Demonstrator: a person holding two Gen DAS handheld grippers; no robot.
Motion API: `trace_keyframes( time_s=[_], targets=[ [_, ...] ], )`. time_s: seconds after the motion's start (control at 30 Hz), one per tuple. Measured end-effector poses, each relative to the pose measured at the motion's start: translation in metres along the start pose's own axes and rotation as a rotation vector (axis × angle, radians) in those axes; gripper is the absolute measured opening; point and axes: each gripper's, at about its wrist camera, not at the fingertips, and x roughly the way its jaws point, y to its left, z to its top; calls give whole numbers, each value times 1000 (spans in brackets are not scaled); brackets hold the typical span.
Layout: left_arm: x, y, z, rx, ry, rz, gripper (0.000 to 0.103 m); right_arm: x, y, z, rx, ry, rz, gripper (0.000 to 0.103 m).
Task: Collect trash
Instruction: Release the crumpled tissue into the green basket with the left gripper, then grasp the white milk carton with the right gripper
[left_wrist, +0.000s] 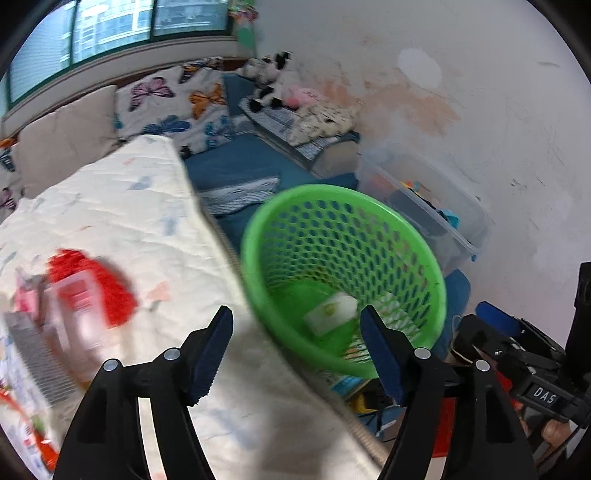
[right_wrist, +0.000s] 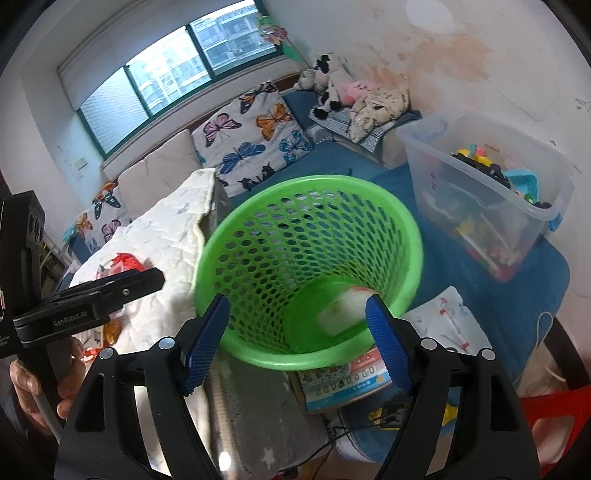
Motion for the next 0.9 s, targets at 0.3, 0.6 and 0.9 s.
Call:
trace_keyframes(
  time_s=[0.3,0.6,0.9],
  targets=[
    [-55,65,-21,-111,-77,136,75,4,56,-2,-99,27,75,78],
    [-108,133,-54,-223,-135,246,75,21,120,-3,-202,65,169,79],
    [-137,186,-91,-339,-144,315,75,46,185,-2,-304,124,282,79]
  ],
)
